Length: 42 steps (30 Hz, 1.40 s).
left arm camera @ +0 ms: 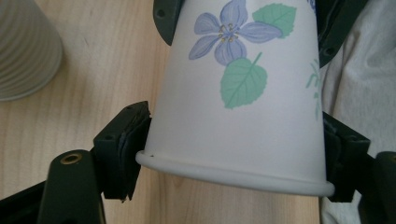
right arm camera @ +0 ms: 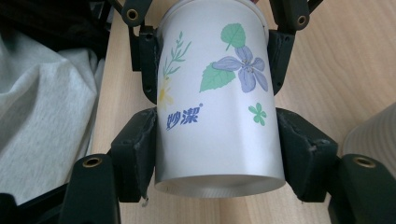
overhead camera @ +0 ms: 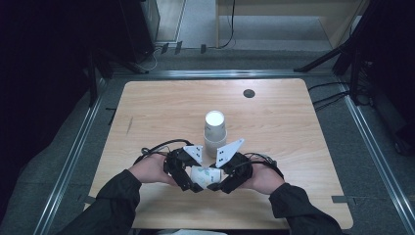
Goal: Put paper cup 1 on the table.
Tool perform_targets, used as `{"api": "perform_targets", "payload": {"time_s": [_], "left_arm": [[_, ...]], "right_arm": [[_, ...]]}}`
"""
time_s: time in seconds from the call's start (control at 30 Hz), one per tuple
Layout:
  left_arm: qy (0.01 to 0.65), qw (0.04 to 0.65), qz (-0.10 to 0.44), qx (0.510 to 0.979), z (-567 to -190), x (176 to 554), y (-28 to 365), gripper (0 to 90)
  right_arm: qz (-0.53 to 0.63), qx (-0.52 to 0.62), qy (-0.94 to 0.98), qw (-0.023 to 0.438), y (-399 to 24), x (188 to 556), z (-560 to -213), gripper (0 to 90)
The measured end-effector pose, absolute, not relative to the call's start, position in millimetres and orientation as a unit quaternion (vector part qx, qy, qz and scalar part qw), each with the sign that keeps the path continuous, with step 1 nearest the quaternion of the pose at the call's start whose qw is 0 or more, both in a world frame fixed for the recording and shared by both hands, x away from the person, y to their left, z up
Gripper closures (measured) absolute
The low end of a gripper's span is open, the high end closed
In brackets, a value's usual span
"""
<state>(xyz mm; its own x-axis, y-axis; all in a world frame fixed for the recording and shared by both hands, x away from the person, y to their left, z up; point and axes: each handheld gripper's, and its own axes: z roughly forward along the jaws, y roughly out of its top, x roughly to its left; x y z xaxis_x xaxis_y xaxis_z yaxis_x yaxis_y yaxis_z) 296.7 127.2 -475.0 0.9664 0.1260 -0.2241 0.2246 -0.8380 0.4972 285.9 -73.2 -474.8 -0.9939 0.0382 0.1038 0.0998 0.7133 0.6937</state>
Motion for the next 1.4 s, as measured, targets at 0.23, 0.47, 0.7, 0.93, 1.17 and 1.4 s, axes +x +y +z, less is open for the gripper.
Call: {"api": "perform_targets", "payload": {"time_s": [0.23, 0.47, 0.7, 0.93, 1.17, 1.4], "left_arm": [[0.112, 0.313, -0.069, 0.941, -468, 301, 137, 10.7], [0.131, 0.366, -0.060, 0.919, -460, 303, 152, 10.0], [0.151, 0.420, -0.075, 0.892, -456, 299, 162, 10.0], [0.151, 0.445, -0.085, 0.879, -455, 291, 165, 11.7], [0.164, 0.476, -0.095, 0.859, -453, 288, 174, 14.3], [0.161, 0.481, -0.097, 0.856, -452, 286, 178, 22.7]], "right_arm": [[-0.391, -0.049, -0.919, 0.031, -82, 290, -469, 34.6], [-0.417, -0.063, -0.906, 0.030, -94, 295, -460, 34.5], [-0.444, -0.062, -0.893, 0.043, -101, 300, -452, 34.4], [-0.459, -0.046, -0.885, 0.064, -97, 302, -448, 34.4], [-0.458, -0.031, -0.885, 0.083, -87, 303, -448, 34.2], [-0.460, -0.028, -0.883, 0.092, -81, 303, -448, 34.4]]}}
